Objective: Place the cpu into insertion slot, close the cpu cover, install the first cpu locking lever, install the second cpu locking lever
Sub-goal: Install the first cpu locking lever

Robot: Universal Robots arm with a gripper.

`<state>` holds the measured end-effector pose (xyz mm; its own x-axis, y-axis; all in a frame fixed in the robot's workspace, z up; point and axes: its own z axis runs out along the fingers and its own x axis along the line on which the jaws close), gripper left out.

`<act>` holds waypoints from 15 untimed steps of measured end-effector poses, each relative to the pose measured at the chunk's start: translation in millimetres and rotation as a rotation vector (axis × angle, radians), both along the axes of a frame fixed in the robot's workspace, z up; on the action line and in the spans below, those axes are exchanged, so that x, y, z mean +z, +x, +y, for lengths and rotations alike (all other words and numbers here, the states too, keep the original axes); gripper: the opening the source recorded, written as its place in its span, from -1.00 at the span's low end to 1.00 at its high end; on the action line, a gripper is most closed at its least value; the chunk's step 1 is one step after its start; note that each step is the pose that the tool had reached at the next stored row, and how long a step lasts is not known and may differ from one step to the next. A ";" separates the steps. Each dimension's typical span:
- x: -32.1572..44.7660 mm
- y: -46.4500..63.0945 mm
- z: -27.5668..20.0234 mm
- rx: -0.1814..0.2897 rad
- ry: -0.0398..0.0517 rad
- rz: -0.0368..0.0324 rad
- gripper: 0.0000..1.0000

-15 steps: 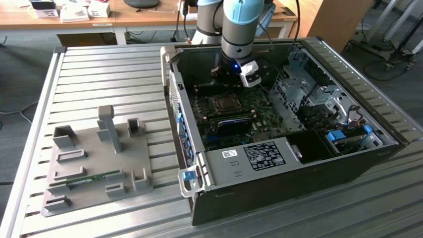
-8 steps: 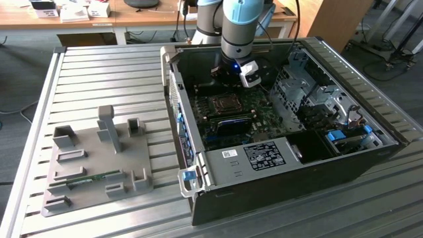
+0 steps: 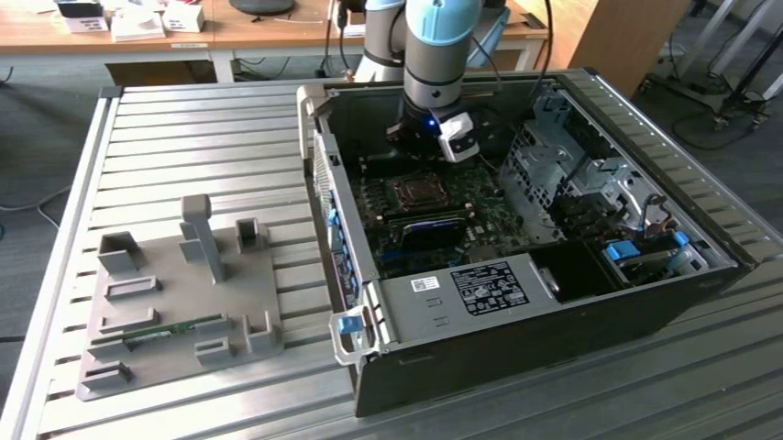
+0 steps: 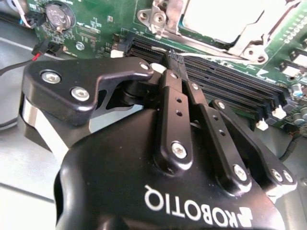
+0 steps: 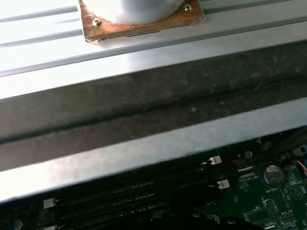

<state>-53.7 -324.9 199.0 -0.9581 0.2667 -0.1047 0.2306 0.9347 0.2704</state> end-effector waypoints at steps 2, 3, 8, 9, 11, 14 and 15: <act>-0.1 -1.2 0.1 0.000 0.0002 -0.0008 -0.79; -0.1 -1.5 0.0 0.000 0.0001 -0.0009 -0.79; -0.4 -2.4 0.0 0.000 0.0002 -0.0017 -0.79; -0.5 -2.4 0.0 0.000 0.0004 -0.0019 -0.79; -0.6 -2.4 0.0 0.000 0.0007 -0.0021 -0.79; -0.8 -2.4 0.3 0.000 0.0011 -0.0023 -0.79; -0.8 -2.4 0.5 0.000 0.0011 -0.0022 -0.79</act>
<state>-56.2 -324.5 198.2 -0.9578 0.2668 -0.1066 0.2300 0.9344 0.2719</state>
